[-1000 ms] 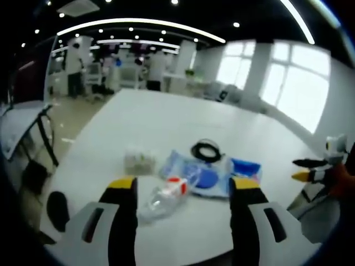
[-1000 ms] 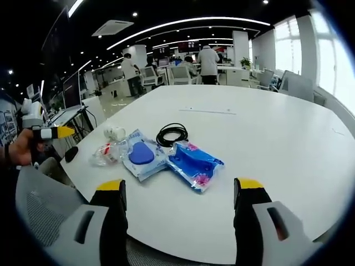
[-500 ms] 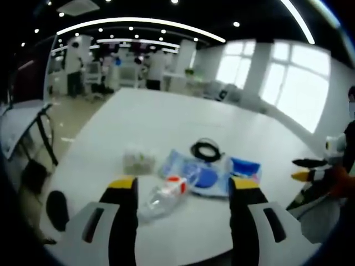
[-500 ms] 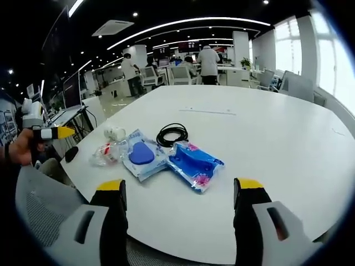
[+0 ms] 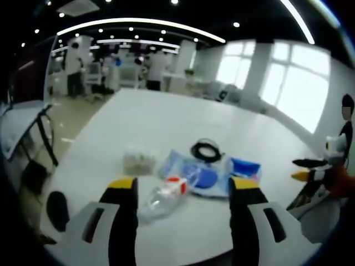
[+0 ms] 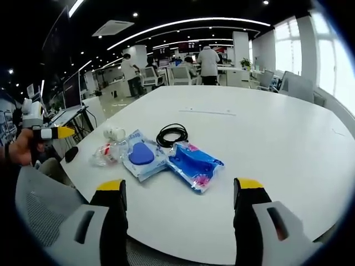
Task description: Arrange the tabletop items into an orderly group along one side of the table until the central work area is clear of visible clutter.
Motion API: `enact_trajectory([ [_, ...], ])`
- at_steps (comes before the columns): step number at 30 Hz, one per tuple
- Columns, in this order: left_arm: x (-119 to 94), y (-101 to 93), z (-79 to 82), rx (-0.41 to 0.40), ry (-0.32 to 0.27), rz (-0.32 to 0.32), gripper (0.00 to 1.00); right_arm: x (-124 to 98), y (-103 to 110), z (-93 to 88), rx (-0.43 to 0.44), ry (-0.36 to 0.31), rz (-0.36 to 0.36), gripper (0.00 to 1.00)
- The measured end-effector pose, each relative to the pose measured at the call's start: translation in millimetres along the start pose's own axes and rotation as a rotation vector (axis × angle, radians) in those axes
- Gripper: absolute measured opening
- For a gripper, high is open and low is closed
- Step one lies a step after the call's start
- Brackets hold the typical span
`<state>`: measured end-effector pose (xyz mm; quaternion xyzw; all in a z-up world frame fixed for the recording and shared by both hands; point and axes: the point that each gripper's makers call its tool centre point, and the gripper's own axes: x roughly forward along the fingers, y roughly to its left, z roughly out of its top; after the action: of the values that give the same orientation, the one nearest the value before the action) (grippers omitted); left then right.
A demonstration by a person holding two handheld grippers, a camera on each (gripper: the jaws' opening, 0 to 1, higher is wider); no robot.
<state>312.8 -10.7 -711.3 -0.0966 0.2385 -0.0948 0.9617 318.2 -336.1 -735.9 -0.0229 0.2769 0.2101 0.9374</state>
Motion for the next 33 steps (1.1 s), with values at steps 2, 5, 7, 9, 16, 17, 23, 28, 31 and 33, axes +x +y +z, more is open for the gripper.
enact_trajectory([
  [2, -0.2, 0.1, -0.2, 0.002, 0.001, 0.001, 0.63, -0.1, -0.2, 0.4, 0.001, -0.002, -0.001, 0.79],
  [5, -0.8, -0.2, -0.1, 0.002, -0.001, 0.002, 0.63, -0.4, 0.5, 0.1, 0.000, -0.001, 0.001, 0.79],
  [7, -0.9, 0.5, -0.2, 0.001, -0.001, 0.003, 0.63, -0.2, 1.2, -0.1, -0.001, 0.000, 0.004, 0.79],
  [9, -1.1, 0.6, -0.4, 0.001, -0.001, 0.004, 0.63, -0.2, 1.6, -0.2, -0.002, 0.001, 0.006, 0.79],
  [16, -0.5, -2.0, -3.1, 0.006, 0.014, 0.000, 0.63, -2.0, 0.0, 3.6, 0.001, -0.018, 0.002, 0.79],
  [17, -0.2, -2.8, -4.0, 0.010, 0.018, -0.001, 0.63, -2.6, -0.5, 4.6, 0.002, -0.023, 0.000, 0.79],
  [23, -0.8, -2.2, -4.1, 0.015, 0.021, 0.005, 0.62, -2.2, 2.2, 4.9, 0.006, -0.023, 0.012, 0.79],
  [28, -2.1, 3.0, -3.4, -0.002, 0.015, 0.018, 0.62, 0.1, 9.6, 3.0, -0.007, -0.009, 0.038, 0.79],
  [31, -2.5, 7.7, -3.3, -0.008, 0.014, 0.025, 0.62, 2.2, 13.2, 1.1, -0.014, 0.003, 0.051, 0.79],
  [33, -2.9, 9.3, -2.9, -0.014, 0.010, 0.030, 0.62, 3.5, 16.4, 0.1, -0.018, 0.011, 0.064, 0.79],
])
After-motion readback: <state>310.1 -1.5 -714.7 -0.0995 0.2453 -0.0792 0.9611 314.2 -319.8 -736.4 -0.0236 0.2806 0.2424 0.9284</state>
